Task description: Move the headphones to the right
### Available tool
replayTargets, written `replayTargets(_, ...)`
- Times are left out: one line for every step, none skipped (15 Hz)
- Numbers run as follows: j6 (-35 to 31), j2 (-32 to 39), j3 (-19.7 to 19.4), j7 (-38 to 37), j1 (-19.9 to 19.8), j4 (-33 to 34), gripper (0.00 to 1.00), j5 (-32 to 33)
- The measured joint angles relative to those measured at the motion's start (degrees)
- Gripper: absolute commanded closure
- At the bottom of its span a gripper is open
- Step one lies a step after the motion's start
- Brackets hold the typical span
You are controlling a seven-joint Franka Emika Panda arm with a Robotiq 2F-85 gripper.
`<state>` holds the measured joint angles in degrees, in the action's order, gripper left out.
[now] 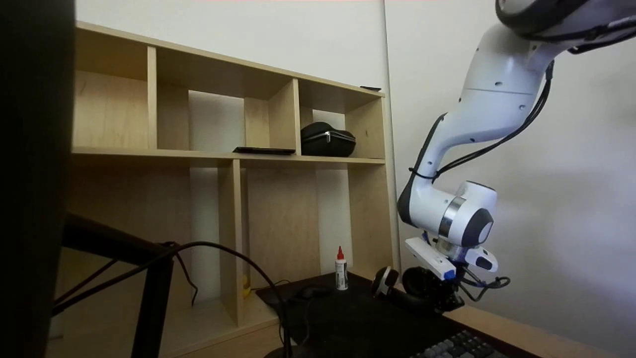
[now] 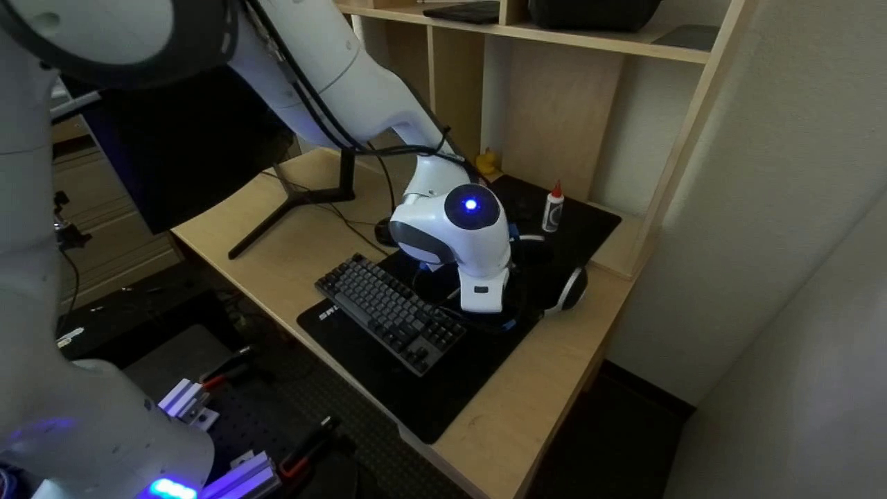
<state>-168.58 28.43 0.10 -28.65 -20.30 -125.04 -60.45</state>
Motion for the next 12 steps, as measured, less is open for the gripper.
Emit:
replayTargets(0.0, 2.2, -1.7, -3.1, 1.4, 2.2, 0.96, 1.2)
replayTargets(0.1, 4.4, -3.2, -6.0, 2.8, 4.4, 0.96, 1.9)
replayTargets(0.4, 6.3, -4.9, -8.0, 4.4, 6.5, 0.96, 2.0)
replayTargets(0.8, 7.9, -6.2, -10.0, 5.8, 8.4, 0.96, 2.3)
replayTargets(1.1, 9.0, -7.3, -11.9, 7.0, 9.9, 0.96, 2.6)
replayTargets(1.7, 9.7, -8.2, -14.3, 7.9, 11.2, 0.96, 3.5)
replayTargets(2.6, 10.3, -9.1, -17.2, 8.7, 12.2, 0.96, 5.0)
replayTargets(3.8, 10.8, -10.1, -19.8, 9.4, 13.1, 0.57, 6.4)
replayTargets(5.3, 11.0, -11.0, -21.8, 9.9, 13.6, 0.56, 7.6)
replayTargets(6.6, 11.0, -11.7, -23.3, 10.2, 14.0, 0.51, 8.7)
replayTargets(7.8, 11.0, -11.9, -24.0, 10.2, 14.2, 0.45, 9.7)
replayTargets(8.3, 10.9, -12.0, -24.1, 10.2, 14.2, 0.38, 10.5)
